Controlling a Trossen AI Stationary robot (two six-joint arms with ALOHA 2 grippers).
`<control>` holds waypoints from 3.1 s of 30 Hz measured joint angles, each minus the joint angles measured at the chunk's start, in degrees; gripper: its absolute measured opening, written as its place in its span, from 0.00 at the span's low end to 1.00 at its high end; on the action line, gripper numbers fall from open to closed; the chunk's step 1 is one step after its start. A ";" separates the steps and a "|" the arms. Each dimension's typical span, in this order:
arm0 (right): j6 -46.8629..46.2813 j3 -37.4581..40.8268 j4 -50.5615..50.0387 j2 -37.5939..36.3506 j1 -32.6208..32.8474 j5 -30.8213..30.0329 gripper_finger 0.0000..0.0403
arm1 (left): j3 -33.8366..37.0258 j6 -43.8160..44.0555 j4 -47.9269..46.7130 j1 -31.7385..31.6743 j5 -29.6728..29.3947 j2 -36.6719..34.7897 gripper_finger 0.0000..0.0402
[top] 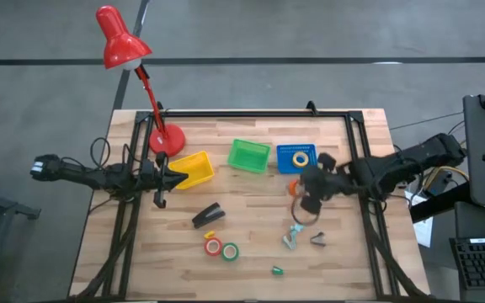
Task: Pick and place Stapler, Stapler remover, tape
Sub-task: Put the orange tape in the blue basket, then put the top light blue staple remover in the green basket
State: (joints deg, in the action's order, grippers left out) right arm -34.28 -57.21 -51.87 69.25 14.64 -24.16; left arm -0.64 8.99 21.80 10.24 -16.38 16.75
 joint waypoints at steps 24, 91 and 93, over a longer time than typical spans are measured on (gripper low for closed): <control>16.92 0.28 -0.93 6.31 -34.36 6.20 0.11 | 0.00 0.00 -0.02 0.00 -0.01 -0.02 0.02; 8.51 0.52 3.71 4.77 -7.82 4.44 0.34 | 0.00 0.00 -0.02 0.02 0.00 -0.02 0.02; 8.28 0.67 5.51 4.97 -4.02 4.23 0.33 | 0.02 0.00 -0.03 0.01 -0.01 0.00 0.02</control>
State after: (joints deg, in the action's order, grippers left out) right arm -26.00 -56.54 -46.35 74.22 10.62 -19.93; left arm -0.62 8.99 21.77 10.25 -16.39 16.75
